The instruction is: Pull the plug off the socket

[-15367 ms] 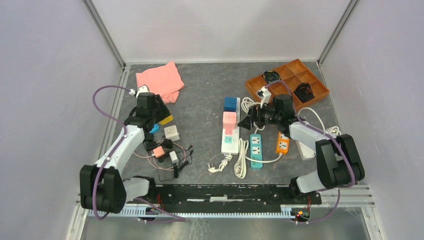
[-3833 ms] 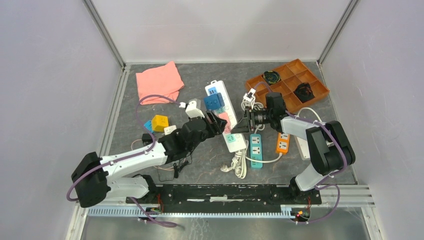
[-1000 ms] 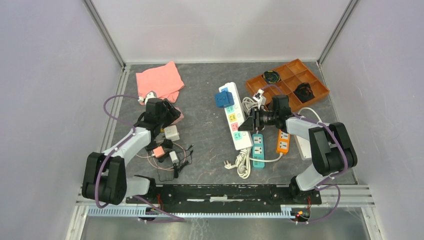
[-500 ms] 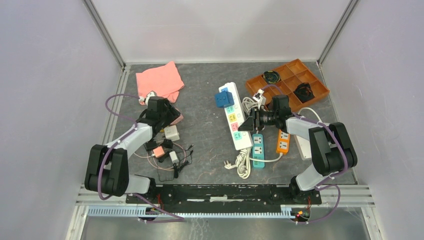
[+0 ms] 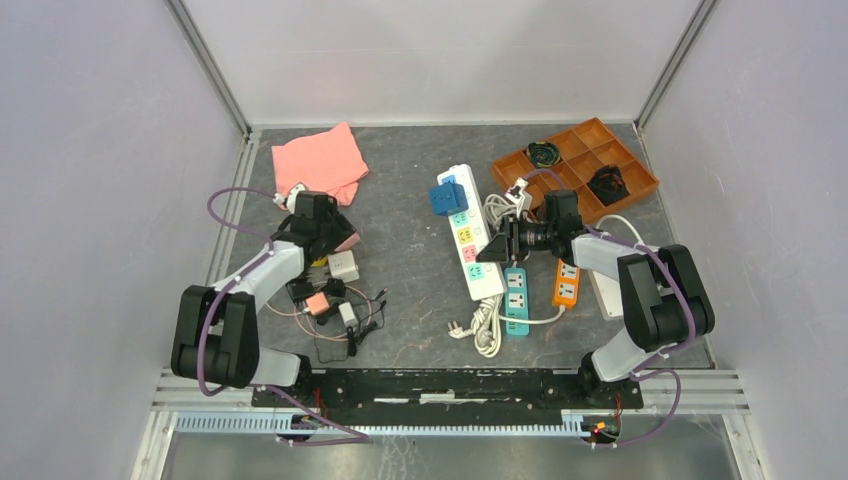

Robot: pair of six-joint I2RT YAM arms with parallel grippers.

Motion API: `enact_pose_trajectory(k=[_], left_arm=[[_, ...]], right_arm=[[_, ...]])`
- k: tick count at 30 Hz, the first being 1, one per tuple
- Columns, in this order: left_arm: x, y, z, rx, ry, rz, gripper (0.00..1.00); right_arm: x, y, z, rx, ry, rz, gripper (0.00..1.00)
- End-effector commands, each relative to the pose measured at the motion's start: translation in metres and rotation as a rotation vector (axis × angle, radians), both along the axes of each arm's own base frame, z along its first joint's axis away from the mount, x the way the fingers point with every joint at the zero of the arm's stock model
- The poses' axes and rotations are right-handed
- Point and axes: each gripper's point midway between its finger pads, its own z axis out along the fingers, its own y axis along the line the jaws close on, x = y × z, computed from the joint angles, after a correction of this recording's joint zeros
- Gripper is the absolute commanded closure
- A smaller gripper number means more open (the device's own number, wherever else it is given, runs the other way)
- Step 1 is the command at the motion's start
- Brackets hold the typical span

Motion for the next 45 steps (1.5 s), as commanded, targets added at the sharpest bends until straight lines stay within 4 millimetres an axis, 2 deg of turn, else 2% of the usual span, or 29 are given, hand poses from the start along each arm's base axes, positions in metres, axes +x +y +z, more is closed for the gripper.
enact_pose_trajectory(k=[1, 6, 9, 10, 15, 20, 30, 34, 39, 45], left_arm=[[0.016, 0.007, 0.025, -0.007, -0.043, 0.072, 0.34], [0.014, 0.009, 0.042, -0.008, -0.069, 0.079, 0.17], [0.012, 0.012, 0.051, -0.003, -0.09, 0.088, 0.02], [0.01, 0.013, 0.054, 0.001, -0.094, 0.092, 0.01], [0.006, 0.015, 0.073, 0.003, -0.134, 0.091, 0.0], [0.001, 0.007, 0.101, -0.025, -0.214, 0.03, 0.0], [-0.02, -0.028, 0.151, -0.14, -0.432, -0.192, 0.0], [-0.03, -0.048, 0.166, -0.221, -0.505, -0.299, 0.0], [-0.041, -0.073, 0.176, -0.331, -0.553, -0.417, 0.0], [-0.05, -0.094, 0.179, -0.438, -0.564, -0.52, 0.0]], right_arm=[[0.013, -0.003, 0.006, -0.014, -0.168, 0.041, 1.0], [0.013, -0.003, 0.006, -0.013, -0.169, 0.043, 1.0], [0.013, -0.003, 0.006, -0.012, -0.169, 0.043, 1.0], [0.013, -0.003, 0.006, -0.013, -0.169, 0.042, 1.0], [0.013, -0.003, 0.007, -0.012, -0.173, 0.045, 1.0], [0.013, -0.003, 0.007, -0.01, -0.172, 0.047, 1.0], [0.012, -0.002, 0.007, -0.006, -0.172, 0.052, 1.0], [0.012, -0.002, 0.008, -0.004, -0.175, 0.053, 1.0], [0.011, -0.002, 0.008, -0.003, -0.174, 0.055, 1.0], [0.011, -0.002, 0.008, -0.001, -0.174, 0.056, 1.0]])
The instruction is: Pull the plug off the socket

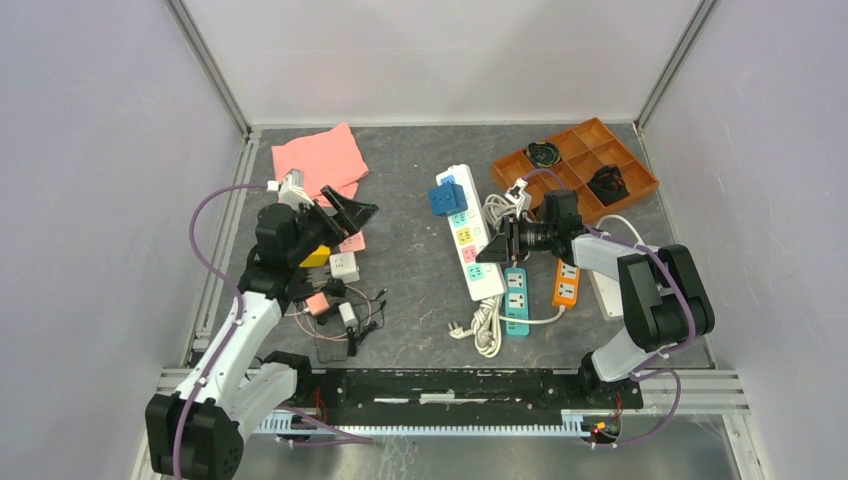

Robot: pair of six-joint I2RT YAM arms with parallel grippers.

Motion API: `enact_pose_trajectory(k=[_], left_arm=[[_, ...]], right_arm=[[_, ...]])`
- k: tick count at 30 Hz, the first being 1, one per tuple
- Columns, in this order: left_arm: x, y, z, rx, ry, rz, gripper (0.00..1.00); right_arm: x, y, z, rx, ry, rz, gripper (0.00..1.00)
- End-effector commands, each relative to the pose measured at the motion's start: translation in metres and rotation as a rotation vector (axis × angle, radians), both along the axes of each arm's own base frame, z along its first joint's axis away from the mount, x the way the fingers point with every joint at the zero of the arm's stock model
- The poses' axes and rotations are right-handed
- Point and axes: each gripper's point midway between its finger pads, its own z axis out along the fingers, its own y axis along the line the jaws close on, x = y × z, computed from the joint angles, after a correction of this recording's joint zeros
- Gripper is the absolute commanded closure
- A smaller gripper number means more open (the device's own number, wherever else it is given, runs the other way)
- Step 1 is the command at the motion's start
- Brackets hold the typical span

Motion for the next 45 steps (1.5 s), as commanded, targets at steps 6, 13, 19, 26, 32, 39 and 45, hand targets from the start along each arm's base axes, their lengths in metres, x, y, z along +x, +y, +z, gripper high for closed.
enact_pose_trajectory(k=[6, 13, 19, 26, 32, 39, 45], left_arm=[[-0.013, -0.035, 0.025, -0.151, -0.093, -0.188, 0.0], [-0.011, -0.064, 0.02, -0.12, -0.083, -0.23, 0.0], [0.007, -0.094, 0.006, -0.019, -0.033, -0.196, 0.0], [0.03, -0.125, -0.011, 0.089, 0.043, -0.128, 0.0], [0.054, -0.146, -0.024, 0.17, 0.102, -0.071, 0.0], [0.069, -0.17, -0.035, 0.23, 0.152, -0.074, 0.0], [0.077, -0.18, -0.045, 0.244, 0.181, -0.06, 0.0]], right_arm=[[0.012, -0.002, 0.006, -0.004, -0.16, 0.043, 1.0], [0.012, -0.002, 0.005, -0.005, -0.156, 0.044, 1.0], [0.012, -0.002, 0.004, -0.006, -0.156, 0.045, 1.0], [0.011, -0.002, 0.003, -0.005, -0.152, 0.048, 1.0], [0.011, -0.002, 0.003, -0.004, -0.151, 0.049, 1.0], [0.011, -0.001, 0.004, -0.004, -0.152, 0.051, 1.0], [0.011, -0.001, 0.003, -0.004, -0.151, 0.052, 1.0]])
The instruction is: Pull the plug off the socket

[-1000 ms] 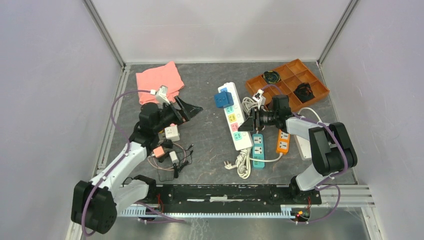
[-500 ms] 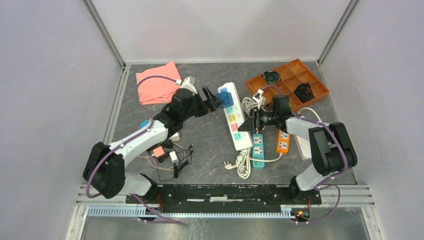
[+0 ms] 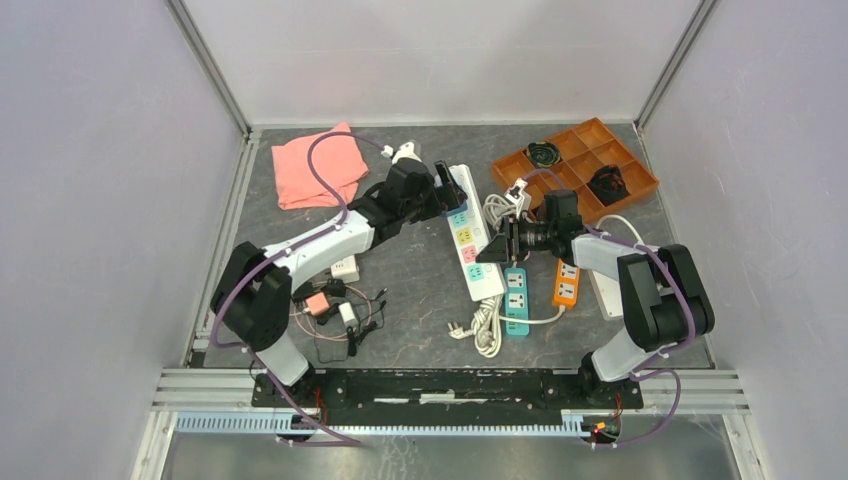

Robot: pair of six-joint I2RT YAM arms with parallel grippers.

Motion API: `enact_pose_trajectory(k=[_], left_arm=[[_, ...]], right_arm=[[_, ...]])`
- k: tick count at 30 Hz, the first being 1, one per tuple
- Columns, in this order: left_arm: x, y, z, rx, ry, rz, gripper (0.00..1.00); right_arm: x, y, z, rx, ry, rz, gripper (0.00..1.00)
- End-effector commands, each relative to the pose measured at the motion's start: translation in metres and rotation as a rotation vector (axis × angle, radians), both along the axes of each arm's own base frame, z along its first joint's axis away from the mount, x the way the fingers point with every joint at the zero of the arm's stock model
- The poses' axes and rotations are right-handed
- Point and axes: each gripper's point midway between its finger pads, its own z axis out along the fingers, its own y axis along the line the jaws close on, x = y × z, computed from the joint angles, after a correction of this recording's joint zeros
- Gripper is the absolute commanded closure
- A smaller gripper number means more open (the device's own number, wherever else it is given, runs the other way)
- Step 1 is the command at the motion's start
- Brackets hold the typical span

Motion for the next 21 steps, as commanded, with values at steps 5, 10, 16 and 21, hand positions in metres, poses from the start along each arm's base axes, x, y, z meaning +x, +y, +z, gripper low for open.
enact_pose_trajectory(k=[5, 10, 16, 21], left_arm=[[0.015, -0.012, 0.009, 0.027, -0.038, 0.018, 0.0], [0.013, -0.019, 0.006, 0.023, -0.039, -0.005, 0.0], [0.012, -0.024, 0.0, 0.016, -0.022, -0.014, 0.14], [0.012, -0.024, 0.001, 0.015, -0.015, -0.008, 0.73]], right_arm=[[0.011, -0.001, 0.004, -0.005, -0.152, 0.049, 1.0], [0.011, -0.001, 0.004, -0.006, -0.152, 0.05, 1.0], [0.011, -0.001, 0.004, -0.006, -0.154, 0.051, 1.0], [0.01, 0.0, 0.004, -0.006, -0.152, 0.054, 1.0]])
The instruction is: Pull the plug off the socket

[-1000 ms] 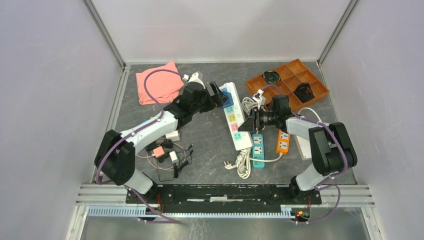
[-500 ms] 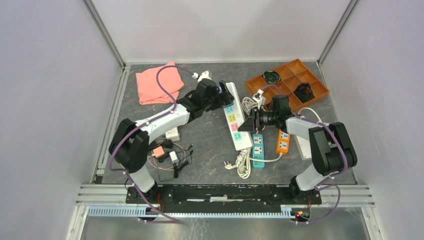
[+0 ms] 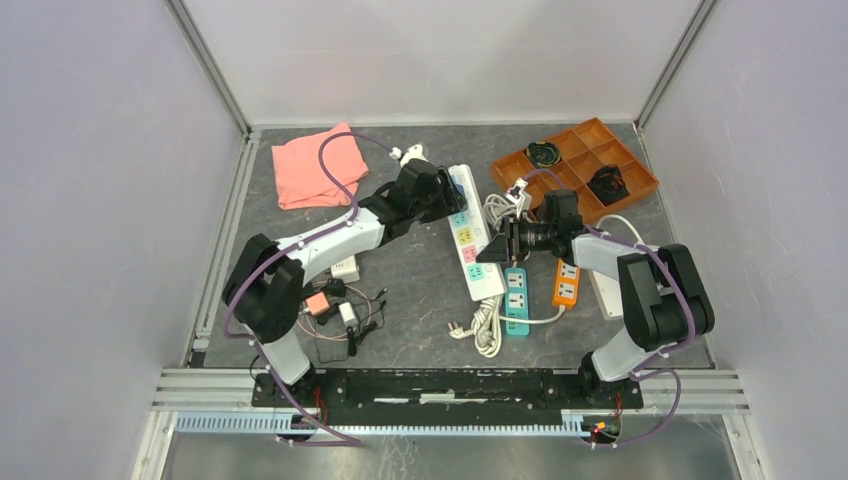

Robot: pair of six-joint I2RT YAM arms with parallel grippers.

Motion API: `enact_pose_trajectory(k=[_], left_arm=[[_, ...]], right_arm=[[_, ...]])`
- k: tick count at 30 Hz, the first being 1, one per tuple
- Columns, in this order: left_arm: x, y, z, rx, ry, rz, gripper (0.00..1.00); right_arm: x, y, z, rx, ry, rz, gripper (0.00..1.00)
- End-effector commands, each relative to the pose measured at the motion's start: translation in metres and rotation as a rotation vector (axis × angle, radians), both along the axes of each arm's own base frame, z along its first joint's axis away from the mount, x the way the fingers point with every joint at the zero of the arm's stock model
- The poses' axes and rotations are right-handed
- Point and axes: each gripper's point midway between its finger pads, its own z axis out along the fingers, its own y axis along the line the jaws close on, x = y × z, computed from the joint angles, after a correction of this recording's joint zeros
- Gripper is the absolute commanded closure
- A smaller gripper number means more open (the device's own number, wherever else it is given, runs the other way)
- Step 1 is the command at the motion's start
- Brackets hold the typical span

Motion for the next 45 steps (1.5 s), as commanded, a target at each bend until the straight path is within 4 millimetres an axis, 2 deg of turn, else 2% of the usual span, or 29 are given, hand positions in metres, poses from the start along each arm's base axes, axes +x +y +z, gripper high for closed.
enact_pose_trajectory(k=[1, 2, 4, 5, 7, 9, 11, 14, 21, 30, 38, 45], left_arm=[[0.009, -0.009, 0.02, -0.02, -0.048, -0.006, 0.86], [0.009, -0.009, 0.021, -0.019, -0.048, -0.007, 0.95], [0.009, -0.009, 0.024, -0.021, -0.051, -0.005, 0.98], [0.009, -0.009, 0.026, -0.025, -0.057, -0.003, 0.98], [0.008, -0.009, 0.032, -0.044, -0.072, -0.001, 0.98], [0.007, -0.008, 0.041, -0.077, -0.093, 0.004, 0.98], [0.004, -0.009, 0.048, -0.108, -0.105, 0.001, 0.98], [-0.002, -0.013, 0.057, -0.149, -0.105, -0.02, 0.98], [-0.025, -0.038, 0.076, -0.229, -0.117, -0.1, 0.98], [-0.053, -0.061, 0.075, -0.242, -0.119, -0.157, 0.98], [-0.058, -0.064, 0.075, -0.23, -0.139, -0.132, 0.98], [-0.053, -0.055, 0.081, -0.228, -0.173, -0.079, 0.98]], right_arm=[[0.01, 0.001, 0.005, -0.005, -0.156, 0.056, 1.0], [0.01, 0.001, 0.005, -0.003, -0.156, 0.058, 1.0], [0.009, 0.002, 0.006, 0.008, -0.154, 0.068, 0.98], [0.009, 0.002, 0.006, 0.01, -0.154, 0.07, 0.89], [0.008, 0.002, 0.006, 0.012, -0.152, 0.072, 0.57], [0.008, 0.003, 0.006, 0.014, -0.148, 0.074, 0.33], [0.007, 0.003, 0.007, 0.017, -0.144, 0.078, 0.2], [0.005, 0.004, 0.008, 0.024, -0.14, 0.085, 0.11], [0.003, 0.008, 0.014, 0.074, -0.116, 0.078, 0.09], [0.006, 0.007, 0.025, 0.103, -0.129, 0.065, 0.13], [0.007, 0.005, 0.027, 0.098, -0.139, 0.053, 0.21], [0.005, 0.005, 0.029, 0.105, -0.139, 0.059, 0.32]])
